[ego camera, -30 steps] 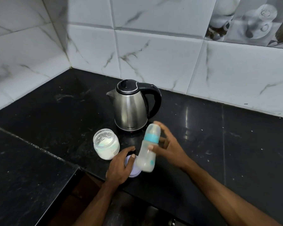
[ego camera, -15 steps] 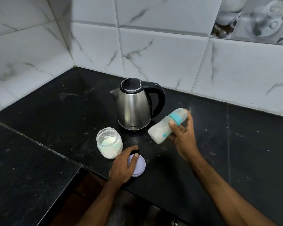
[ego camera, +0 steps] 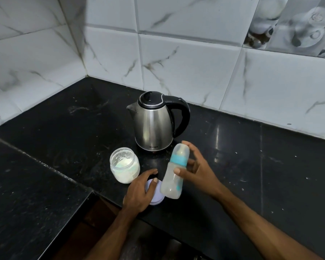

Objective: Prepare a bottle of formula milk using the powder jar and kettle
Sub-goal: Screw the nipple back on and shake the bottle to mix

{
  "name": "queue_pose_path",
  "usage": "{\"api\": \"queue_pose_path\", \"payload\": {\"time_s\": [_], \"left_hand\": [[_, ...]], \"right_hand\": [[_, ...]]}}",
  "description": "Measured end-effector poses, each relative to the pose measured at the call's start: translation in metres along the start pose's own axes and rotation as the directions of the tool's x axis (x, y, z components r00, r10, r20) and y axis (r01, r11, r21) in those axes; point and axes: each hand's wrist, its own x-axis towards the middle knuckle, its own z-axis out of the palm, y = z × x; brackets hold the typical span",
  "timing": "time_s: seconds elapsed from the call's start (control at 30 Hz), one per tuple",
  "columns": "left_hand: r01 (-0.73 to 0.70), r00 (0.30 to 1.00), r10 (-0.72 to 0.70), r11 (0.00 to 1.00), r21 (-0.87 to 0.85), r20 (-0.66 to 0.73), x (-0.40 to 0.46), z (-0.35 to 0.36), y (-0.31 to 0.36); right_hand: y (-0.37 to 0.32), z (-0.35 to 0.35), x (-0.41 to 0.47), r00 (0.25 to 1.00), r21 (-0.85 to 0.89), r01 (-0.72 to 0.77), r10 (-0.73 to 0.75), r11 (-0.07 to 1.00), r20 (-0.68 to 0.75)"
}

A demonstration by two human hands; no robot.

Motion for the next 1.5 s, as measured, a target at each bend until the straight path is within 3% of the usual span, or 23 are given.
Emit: {"api": "queue_pose_path", "payload": {"time_s": [0.03,0.17,0.23,0.33,0.37,0.5,0.57,0.67,0.7,0.83,0.9,1.0,1.13,1.2,1.3,1.33,1.43,1.5], "left_hand": [[0.003,1.0,-0.003,1.0,0.002,0.002,0.0,0.0,0.0],[0.016,1.0,-0.016,1.0,0.002,-0.004,0.0,0.001,0.001],[0.015,1.0,-0.015,1.0,0.004,0.002,0.0,0.0,0.0],[0.003,1.0,-0.003,1.0,0.013,0.008,0.0,0.0,-0.001],[0.003,1.0,-0.003,1.0,0.013,0.008,0.0,0.0,-0.001],[0.009,1.0,-0.009,1.0,-0.001,0.001,0.0,0.0,0.0],[0.011,1.0,-0.011,1.0,-0.001,0.002,0.0,0.0,0.0],[0.006,1.0,-0.006,1.0,0.008,0.002,0.0,0.0,-0.001],[0.007,1.0,-0.008,1.0,0.01,0.003,-0.001,0.0,-0.001],[0.011,1.0,-0.011,1.0,0.003,0.007,-0.001,-0.001,0.001],[0.015,1.0,-0.015,1.0,0.005,0.014,-0.001,-0.001,0.001],[0.012,1.0,-0.012,1.0,0.01,0.018,-0.001,-0.001,0.0],[0.016,1.0,-0.016,1.0,0.005,0.014,-0.001,-0.001,0.0],[0.019,1.0,-0.019,1.0,0.005,0.016,0.0,-0.001,0.0],[0.021,1.0,-0.022,1.0,0.017,0.021,0.0,-0.002,0.0],[0.023,0.999,-0.024,1.0,0.017,0.022,0.0,-0.002,0.0],[0.022,1.0,-0.022,1.0,0.007,0.02,0.0,-0.001,0.001],[0.021,1.0,-0.021,1.0,0.003,0.015,0.0,-0.001,0.001]], "right_hand": [[-0.001,-0.001,0.002,1.0,0.007,0.016,-0.016,1.0,-0.009],[-0.013,-0.014,0.018,0.924,0.303,0.078,0.046,0.95,-0.381],[-0.012,-0.011,0.014,0.947,0.253,0.046,0.039,0.966,-0.319],[-0.008,-0.006,0.004,1.0,0.002,-0.021,0.021,1.0,-0.005],[-0.008,-0.008,0.004,1.0,0.007,0.001,-0.001,1.0,0.0],[-0.014,-0.016,0.017,0.924,0.342,0.066,0.072,0.937,-0.375],[-0.009,-0.011,0.013,0.944,0.292,0.035,0.064,0.956,-0.323],[-0.007,-0.004,0.002,0.999,0.052,-0.041,0.043,0.998,-0.028],[-0.008,-0.007,0.004,0.999,0.05,-0.023,0.025,0.998,-0.029],[-0.014,-0.015,0.016,0.934,0.305,0.059,0.055,0.951,-0.353],[-0.009,-0.009,0.013,0.958,0.23,0.029,0.038,0.973,-0.285],[-0.005,-0.003,0.005,0.999,0.044,-0.015,0.017,0.999,-0.044],[-0.009,-0.01,0.018,0.938,0.289,0.043,0.061,0.956,-0.341],[-0.006,-0.008,0.016,0.942,0.277,0.035,0.061,0.96,-0.33],[-0.004,-0.003,0.005,0.995,0.092,-0.03,0.039,0.995,-0.096],[-0.004,-0.004,0.007,0.994,0.092,-0.015,0.024,0.996,-0.105],[-0.006,-0.01,0.02,0.933,0.308,0.063,0.054,0.949,-0.356],[-0.003,-0.008,0.02,0.928,0.326,0.076,0.052,0.942,-0.368]]}}
